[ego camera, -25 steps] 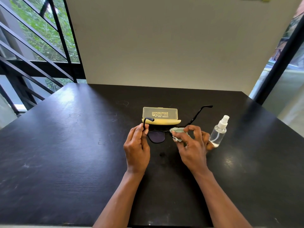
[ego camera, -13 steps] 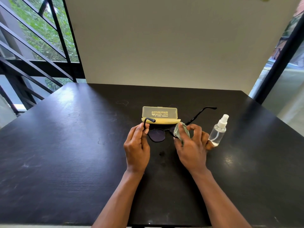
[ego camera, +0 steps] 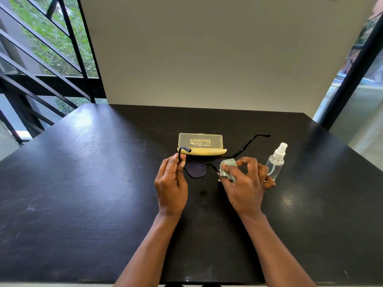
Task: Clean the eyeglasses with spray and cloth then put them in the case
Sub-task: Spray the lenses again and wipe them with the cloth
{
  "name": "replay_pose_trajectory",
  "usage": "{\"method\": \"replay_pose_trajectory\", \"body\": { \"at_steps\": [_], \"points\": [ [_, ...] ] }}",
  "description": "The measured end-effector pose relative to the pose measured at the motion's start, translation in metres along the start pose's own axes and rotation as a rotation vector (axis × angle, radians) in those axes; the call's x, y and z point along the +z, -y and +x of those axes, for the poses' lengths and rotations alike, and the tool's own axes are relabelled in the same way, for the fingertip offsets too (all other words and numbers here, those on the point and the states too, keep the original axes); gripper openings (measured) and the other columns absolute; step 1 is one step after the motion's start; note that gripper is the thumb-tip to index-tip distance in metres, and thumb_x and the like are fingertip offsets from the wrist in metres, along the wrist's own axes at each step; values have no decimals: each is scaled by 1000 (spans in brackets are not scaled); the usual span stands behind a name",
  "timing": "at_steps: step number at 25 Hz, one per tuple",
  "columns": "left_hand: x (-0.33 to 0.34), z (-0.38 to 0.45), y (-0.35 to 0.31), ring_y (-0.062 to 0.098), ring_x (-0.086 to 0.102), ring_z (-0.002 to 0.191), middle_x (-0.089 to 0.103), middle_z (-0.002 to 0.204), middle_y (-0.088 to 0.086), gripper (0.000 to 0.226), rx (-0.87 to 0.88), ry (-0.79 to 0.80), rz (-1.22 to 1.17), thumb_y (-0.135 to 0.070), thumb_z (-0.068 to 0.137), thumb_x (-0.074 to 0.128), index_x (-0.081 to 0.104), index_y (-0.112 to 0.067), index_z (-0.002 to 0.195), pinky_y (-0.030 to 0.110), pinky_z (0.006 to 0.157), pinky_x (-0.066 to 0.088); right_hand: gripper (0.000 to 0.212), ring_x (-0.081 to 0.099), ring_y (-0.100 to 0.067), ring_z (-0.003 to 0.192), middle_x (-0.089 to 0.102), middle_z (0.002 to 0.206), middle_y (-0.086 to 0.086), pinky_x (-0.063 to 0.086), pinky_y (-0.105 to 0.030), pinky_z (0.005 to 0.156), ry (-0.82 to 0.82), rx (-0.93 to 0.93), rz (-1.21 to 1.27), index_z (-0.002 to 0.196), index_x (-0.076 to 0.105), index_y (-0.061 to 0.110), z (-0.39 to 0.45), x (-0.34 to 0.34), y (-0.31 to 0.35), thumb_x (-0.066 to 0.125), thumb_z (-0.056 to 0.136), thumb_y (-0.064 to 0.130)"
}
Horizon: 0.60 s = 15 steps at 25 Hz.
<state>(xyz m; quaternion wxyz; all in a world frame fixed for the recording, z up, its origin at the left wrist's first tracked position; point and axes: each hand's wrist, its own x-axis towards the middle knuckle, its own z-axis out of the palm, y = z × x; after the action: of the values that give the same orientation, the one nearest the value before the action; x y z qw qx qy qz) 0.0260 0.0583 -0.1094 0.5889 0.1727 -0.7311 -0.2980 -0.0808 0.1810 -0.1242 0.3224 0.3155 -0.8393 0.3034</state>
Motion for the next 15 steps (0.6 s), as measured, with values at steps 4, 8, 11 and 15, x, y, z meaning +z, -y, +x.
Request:
{"method": "replay_pose_trajectory", "body": {
  "at_steps": [4,8,11,15],
  "points": [
    [1,0,3,15,62,82,67,89,19,16,4,-9,4,3,86,54,65,10,97,14,79,47,39,32,-27,95,60,102,-12,46,-52,69,-23,19,-86,97,72,13,0,3,1,83,62,25],
    [1,0,4,11,58,88,66,90,18,16,10,-10,11,3,86,53,65,9,97,8,80,44,48,30,-26,96,55,110,-13,43,-48,73,44,17,-98,112,66,14,-2,9,2,79,68,30],
    [1,-1,4,7,56,89,66,91,16,16,13,1,2,3,87,53,65,7,98,9,79,46,54,26,-25,100,45,120,-9,37,-46,78,136,35,-59,127,53,24,-3,12,-1,69,77,34],
    [0,0,3,10,60,85,67,91,18,17,10,7,-2,2,87,54,64,8,99,14,78,48,49,26,-24,97,42,120,-6,36,-46,75,167,-12,-15,126,51,39,-2,12,-1,66,79,32]
  ]
}}
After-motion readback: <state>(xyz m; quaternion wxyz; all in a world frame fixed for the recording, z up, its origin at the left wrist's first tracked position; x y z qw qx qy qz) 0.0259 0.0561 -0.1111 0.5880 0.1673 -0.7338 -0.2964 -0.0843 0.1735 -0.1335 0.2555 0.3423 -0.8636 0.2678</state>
